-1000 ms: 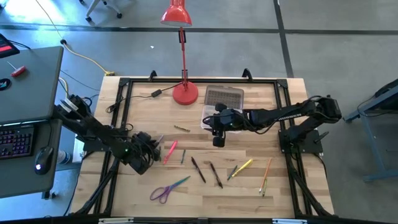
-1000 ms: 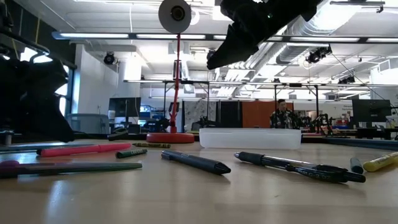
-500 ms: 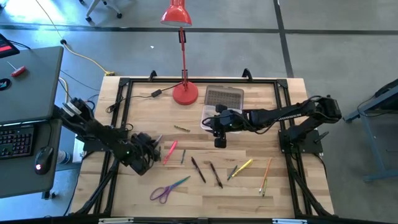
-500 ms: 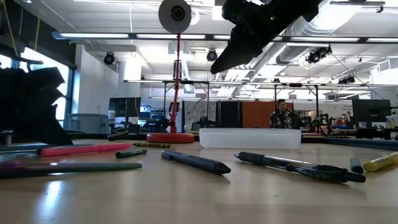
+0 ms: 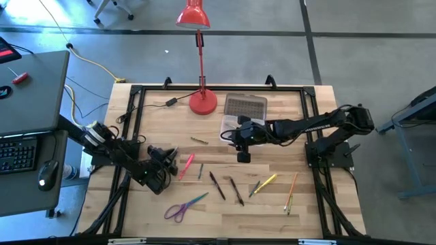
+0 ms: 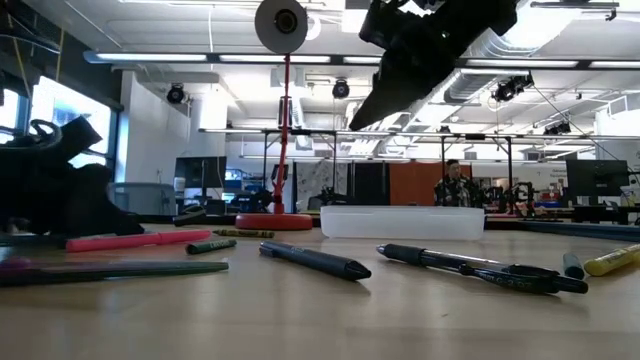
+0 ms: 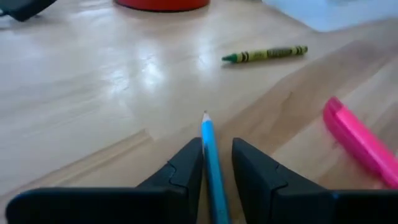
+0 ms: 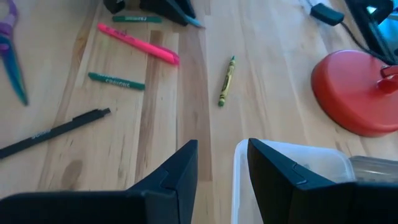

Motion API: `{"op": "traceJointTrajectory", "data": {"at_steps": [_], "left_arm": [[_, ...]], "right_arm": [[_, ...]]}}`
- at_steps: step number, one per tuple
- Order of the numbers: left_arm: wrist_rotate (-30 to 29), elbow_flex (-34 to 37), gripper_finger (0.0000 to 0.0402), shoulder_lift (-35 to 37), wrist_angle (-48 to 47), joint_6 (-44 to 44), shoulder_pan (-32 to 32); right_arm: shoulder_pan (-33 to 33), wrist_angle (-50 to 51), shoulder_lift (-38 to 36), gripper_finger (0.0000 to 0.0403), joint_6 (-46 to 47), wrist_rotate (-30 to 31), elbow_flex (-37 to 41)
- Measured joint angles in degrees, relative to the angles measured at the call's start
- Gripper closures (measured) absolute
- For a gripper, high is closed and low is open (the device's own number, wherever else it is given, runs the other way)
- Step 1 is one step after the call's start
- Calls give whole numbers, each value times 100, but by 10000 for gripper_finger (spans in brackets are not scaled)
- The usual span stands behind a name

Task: Pick & place school supplies into a supply box
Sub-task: Put the blue pencil into the black supply box

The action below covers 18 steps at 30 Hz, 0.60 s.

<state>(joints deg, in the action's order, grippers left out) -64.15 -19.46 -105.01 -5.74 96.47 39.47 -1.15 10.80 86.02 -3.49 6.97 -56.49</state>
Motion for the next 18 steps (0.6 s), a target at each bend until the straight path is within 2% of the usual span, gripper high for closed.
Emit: {"op": "traceJointTrajectory", "data": {"at_steps": [3,8,13,18], "left_arm": [[-29,-12,296,-99,-21,273,-44],[-50,-8,363,-116,-21,300,-49],[66,-60,372,39,-100,314,-61],[349,-192,374,652,-608,339,-203]], "right_arm": [[0,86,0,284,0,-8,0],[0,99,0,284,0,-12,0],[-2,103,0,284,5,-187,0],[-2,115,-36,284,280,-675,0]]}}
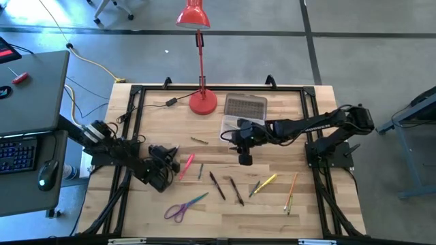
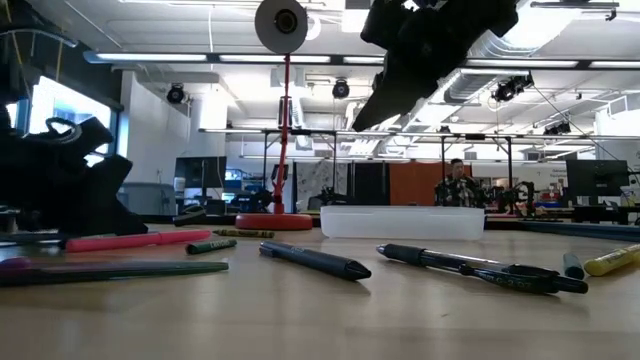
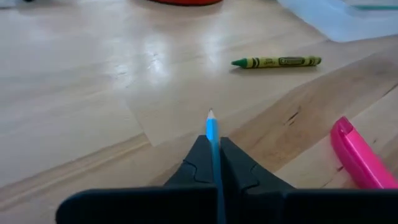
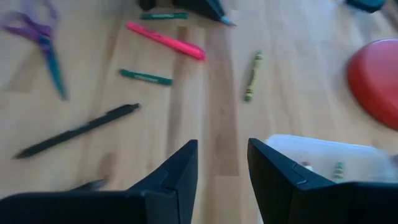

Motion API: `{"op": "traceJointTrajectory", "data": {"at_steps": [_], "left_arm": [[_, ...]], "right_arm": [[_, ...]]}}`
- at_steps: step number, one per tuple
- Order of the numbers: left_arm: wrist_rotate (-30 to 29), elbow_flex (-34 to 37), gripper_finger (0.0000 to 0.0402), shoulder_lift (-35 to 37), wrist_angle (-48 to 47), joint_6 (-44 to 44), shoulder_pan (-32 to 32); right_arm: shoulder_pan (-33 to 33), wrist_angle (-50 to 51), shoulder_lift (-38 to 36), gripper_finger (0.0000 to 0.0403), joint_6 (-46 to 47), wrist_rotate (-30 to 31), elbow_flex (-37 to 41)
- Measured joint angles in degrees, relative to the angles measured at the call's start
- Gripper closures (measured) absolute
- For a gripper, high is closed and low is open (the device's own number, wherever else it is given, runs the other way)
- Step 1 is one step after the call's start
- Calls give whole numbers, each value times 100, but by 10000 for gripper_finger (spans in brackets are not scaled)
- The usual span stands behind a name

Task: Pick & place school supplies into a supply box
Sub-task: Put the blue pencil into the black supply box

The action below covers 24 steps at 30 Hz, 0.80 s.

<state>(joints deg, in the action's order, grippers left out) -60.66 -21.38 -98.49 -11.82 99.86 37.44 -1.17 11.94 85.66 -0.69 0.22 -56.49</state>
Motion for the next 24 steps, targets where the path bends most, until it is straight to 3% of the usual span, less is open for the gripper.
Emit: {"op": "traceJointTrajectory", "data": {"at_steps": [4,13,18,20,24], "left_arm": [[670,-124,375,797,-473,-565,-402],[1323,-1099,377,2231,-356,-4489,-1774],[2563,-1934,377,2232,614,-7267,-2701],[3166,-2183,373,1996,1186,-7932,-3059],[3612,-2487,367,1287,2287,-8822,-3587]], "right_arm": [[-61,106,-213,284,208,-486,0],[-671,990,-833,284,324,-502,0],[-1047,1335,-1017,284,439,-36,0],[-1169,1564,-1059,284,658,97,0],[-1439,2069,-1073,284,1231,103,129]]}}
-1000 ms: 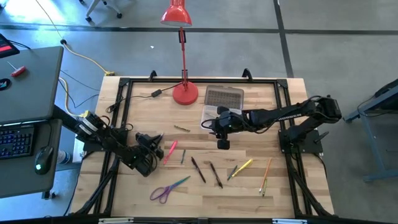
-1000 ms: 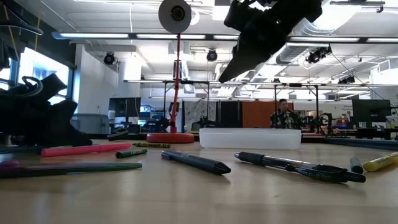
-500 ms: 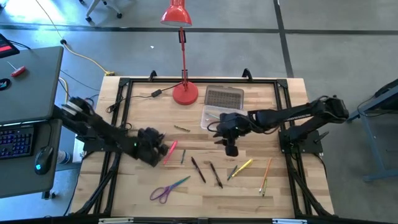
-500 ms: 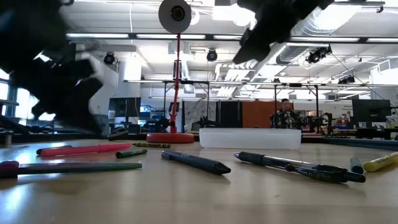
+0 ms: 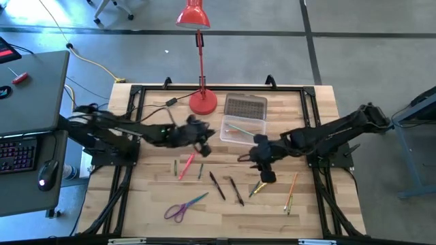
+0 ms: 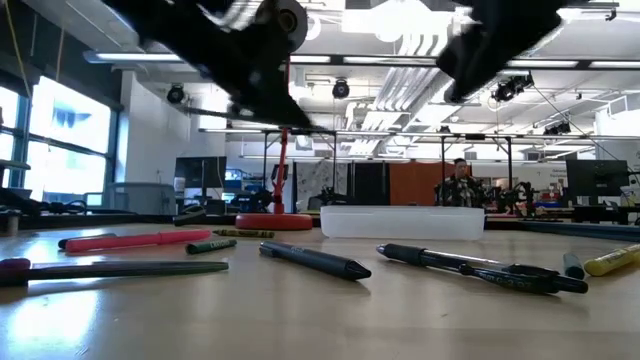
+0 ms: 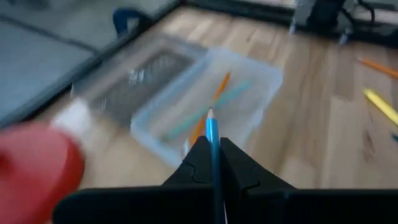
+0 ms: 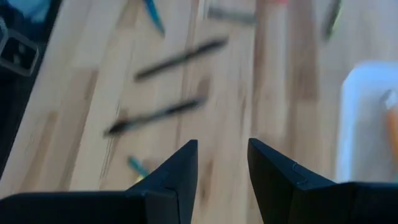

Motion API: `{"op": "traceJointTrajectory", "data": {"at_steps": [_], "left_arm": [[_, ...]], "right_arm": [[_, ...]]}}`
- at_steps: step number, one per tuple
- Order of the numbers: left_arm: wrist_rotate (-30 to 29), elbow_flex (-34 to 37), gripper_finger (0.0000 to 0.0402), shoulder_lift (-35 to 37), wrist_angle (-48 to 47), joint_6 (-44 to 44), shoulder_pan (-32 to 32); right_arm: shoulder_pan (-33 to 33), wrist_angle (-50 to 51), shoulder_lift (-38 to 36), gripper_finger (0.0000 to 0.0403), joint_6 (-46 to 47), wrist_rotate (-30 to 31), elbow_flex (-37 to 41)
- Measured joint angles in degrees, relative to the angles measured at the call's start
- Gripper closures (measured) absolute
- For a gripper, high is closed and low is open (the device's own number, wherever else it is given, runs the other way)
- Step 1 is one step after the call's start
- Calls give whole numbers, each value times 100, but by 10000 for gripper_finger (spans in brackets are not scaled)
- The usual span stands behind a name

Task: Pick & place school supplies into a supply box
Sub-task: Put the blue pencil into the black supply box

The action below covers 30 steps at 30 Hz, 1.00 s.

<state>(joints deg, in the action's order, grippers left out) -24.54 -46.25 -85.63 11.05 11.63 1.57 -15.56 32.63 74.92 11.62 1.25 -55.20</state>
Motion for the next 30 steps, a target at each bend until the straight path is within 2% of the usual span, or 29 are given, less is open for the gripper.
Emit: {"op": "traceJointTrajectory", "data": {"at_steps": [5,9,14,19,22,30], "left_arm": [[1061,-674,377,-1309,980,-570,-587],[1430,-1699,371,-2299,1104,-1130,-902],[2190,-3226,368,-3299,389,-1699,-1205],[2323,-4306,366,-4079,-480,-1895,-1327],[2425,-4621,350,-4375,-462,-2003,-1329],[2370,-4724,299,-4520,-618,-2491,-1325]], "right_arm": [[-256,211,-5,284,507,-21,381],[-351,315,-3,284,857,-130,568],[-457,392,-5,284,1343,-143,674],[-612,402,-5,284,1606,-152,867],[-712,400,-4,284,1777,-155,989],[-812,396,-4,284,2012,-228,1194]]}}
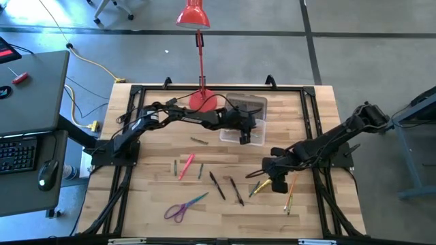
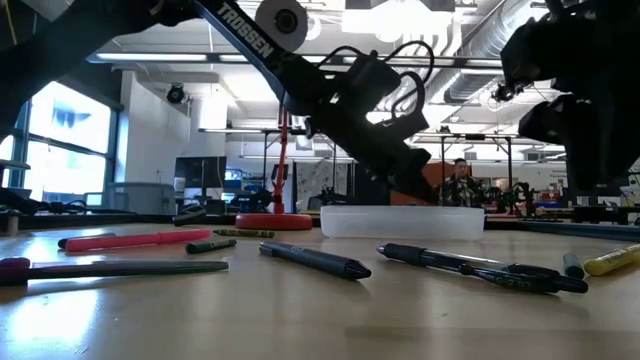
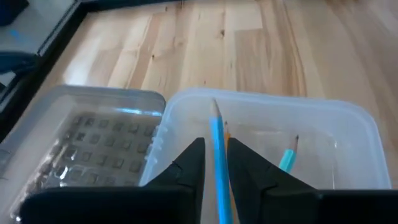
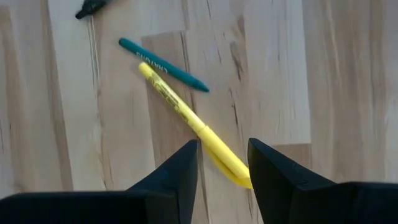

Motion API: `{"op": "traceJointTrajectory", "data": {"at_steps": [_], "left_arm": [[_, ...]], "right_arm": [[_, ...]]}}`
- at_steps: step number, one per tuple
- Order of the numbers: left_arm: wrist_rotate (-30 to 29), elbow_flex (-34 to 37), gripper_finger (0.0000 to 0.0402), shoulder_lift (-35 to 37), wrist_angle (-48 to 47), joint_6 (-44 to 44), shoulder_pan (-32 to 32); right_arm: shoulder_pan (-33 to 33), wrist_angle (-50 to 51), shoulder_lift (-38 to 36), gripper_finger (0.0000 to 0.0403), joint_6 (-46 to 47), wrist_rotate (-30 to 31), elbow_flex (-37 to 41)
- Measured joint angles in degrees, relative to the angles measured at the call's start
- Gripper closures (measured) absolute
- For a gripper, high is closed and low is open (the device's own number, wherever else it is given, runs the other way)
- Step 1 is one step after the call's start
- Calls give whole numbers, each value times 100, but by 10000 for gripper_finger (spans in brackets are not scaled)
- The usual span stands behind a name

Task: Pick & place school supplies into a supply box
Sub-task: Put the blue pencil into the black supply box, then put the right dark green crayon into the black supply box

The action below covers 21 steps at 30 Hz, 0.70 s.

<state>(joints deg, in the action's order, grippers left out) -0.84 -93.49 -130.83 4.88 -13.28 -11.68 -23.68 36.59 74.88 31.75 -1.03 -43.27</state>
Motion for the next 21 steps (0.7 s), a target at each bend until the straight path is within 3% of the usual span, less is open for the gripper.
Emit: {"op": "traceJointTrajectory", "data": {"at_steps": [10,17,21], "left_arm": [[-332,-75,281,316,-487,17,20],[-275,-795,291,1353,-3164,27,20],[-808,-1235,296,2054,-4610,465,26]], "right_arm": [[4,-349,0,284,-196,75,0],[7,-693,1,284,-983,1087,-2],[5,-801,1,284,-1124,1148,-2]]}}
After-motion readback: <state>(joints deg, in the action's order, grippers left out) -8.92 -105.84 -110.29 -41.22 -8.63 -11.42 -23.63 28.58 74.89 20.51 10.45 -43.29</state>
